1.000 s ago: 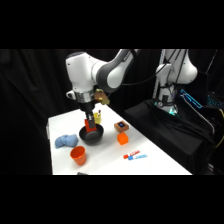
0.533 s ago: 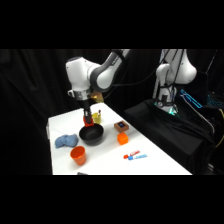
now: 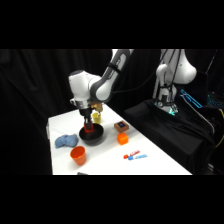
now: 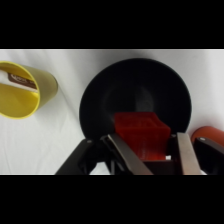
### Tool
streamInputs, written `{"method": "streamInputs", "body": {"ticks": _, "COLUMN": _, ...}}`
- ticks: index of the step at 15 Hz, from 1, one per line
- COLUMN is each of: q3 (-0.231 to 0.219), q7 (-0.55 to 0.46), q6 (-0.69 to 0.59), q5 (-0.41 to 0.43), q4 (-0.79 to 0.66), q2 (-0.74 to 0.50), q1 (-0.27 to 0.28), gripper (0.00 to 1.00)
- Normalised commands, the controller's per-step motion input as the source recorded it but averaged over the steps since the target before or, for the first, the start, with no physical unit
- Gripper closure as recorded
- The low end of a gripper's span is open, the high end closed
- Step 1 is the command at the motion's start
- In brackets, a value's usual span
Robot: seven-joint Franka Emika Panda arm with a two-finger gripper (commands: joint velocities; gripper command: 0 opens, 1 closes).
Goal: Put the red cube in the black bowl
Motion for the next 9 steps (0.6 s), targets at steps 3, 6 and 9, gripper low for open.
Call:
{"method": "streamInputs", "body": {"ticks": 3, "q3": 0.009, "q7": 0.01, "q6": 0.14, "q5": 0.121, "q4": 0.10, "q2": 0.14, "q1": 0.010, "gripper": 0.75}}
{"method": "streamInputs", "body": {"ticks": 6, "q3": 0.021, "q7": 0.01, "q6": 0.12, "q5": 0.127, "q4": 0.11, "q2": 0.11, "q1": 0.020, "gripper": 0.25}}
{"method": "streamInputs", "body": {"ticks": 9, "q3": -0.004, "q7": 0.01, "q6": 0.07, "q5": 0.097, "q4": 0.10, "q2": 0.03, "q1": 0.032, "gripper": 0.08}}
